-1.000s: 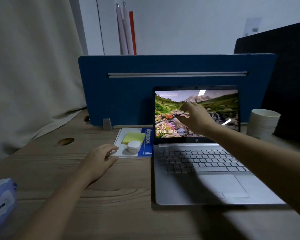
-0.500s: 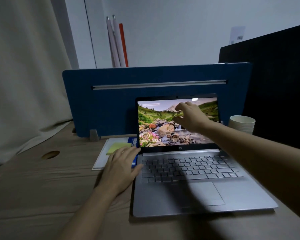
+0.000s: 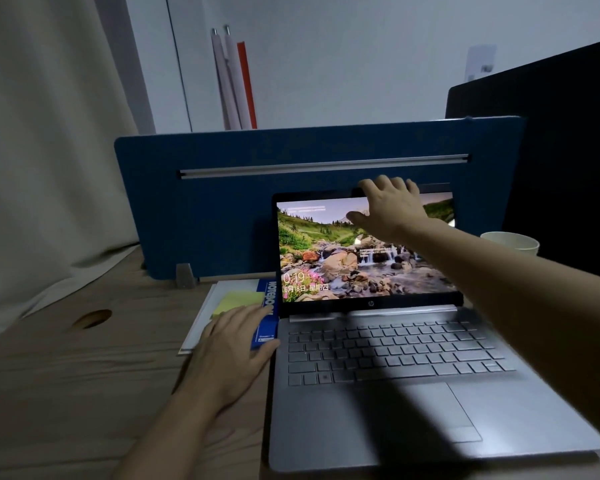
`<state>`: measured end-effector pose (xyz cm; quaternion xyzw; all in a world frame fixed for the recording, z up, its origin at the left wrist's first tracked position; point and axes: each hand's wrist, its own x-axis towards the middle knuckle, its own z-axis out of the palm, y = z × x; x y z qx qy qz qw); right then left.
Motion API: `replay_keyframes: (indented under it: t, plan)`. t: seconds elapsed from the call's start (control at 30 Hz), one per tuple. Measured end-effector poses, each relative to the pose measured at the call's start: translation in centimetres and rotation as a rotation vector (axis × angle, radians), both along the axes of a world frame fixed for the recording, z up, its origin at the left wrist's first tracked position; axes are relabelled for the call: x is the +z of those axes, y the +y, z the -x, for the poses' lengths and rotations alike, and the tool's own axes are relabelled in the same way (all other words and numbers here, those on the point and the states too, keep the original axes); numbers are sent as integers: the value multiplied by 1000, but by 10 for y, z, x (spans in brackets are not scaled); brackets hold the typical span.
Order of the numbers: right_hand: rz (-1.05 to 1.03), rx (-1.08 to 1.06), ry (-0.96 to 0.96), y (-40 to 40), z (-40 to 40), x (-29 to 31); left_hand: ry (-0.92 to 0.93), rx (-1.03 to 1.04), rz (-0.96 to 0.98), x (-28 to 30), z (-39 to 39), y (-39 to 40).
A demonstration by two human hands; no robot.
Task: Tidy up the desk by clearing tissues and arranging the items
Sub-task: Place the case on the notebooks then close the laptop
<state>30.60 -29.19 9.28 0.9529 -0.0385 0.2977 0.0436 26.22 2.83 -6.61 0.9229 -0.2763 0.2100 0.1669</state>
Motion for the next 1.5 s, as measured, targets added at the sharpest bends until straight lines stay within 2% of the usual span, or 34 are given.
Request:
replay_keyframes:
  t: [0.2, 0.43, 0.77, 0.87, 1.1, 1.3, 1.5]
  plan:
    - [38, -13, -61, 8, 27, 6, 4, 23, -33, 4, 2, 2]
    - [43, 33, -150, 18, 93, 6, -41, 49, -44, 12, 20, 5]
    - [50, 66, -165, 39, 194, -42, -19, 141, 43, 18, 76, 24]
    - [23, 69, -87, 48, 225, -67, -44, 112, 13, 15, 92, 27]
    - [-87, 159, 269, 44, 265, -143, 13, 173, 48, 14, 113, 27]
    - [-177, 185, 296, 48, 259, -146, 115, 224, 96, 14, 114, 31]
    - [-272, 337, 453, 81, 216, -127, 257, 361, 147, 11, 91, 42]
